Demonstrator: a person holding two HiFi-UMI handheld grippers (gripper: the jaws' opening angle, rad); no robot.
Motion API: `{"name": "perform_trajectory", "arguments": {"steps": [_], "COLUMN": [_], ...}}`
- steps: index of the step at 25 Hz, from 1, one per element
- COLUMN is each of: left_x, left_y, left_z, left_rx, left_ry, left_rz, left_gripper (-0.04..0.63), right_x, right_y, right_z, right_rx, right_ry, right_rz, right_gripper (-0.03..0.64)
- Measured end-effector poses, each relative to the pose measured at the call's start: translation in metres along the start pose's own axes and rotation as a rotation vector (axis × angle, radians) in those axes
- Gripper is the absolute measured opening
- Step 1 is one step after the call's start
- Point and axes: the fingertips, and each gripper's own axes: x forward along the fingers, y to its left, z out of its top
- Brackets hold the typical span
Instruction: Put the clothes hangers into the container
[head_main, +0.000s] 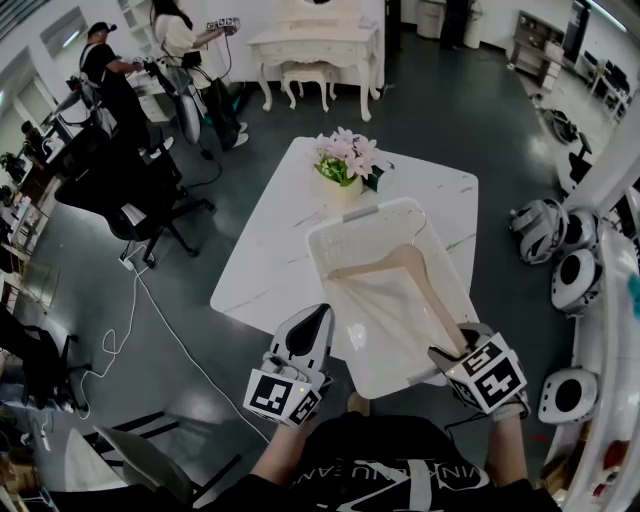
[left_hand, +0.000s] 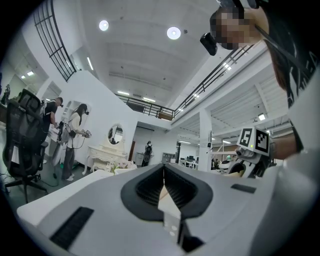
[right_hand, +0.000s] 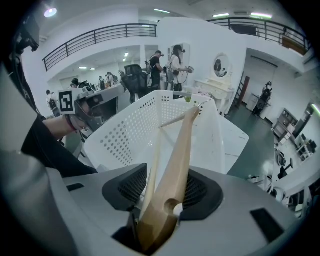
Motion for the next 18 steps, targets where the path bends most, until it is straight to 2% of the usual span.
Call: {"name": "perform_trajectory", "arguments": {"steps": [18], "left_x": [0.002], "left_y": [-0.011], "left_z": [0.000], "left_rx": [0.000], "left_ry": [0.006], "left_rz": [-0.014], "left_gripper": [0.009], "right_x": [-0.010], "right_y": [-0.010], "right_z": [0.002], "right_rx": [0.014], "right_ry": [-0.043], "right_rz": [-0.041], "right_gripper": [0.195]}}
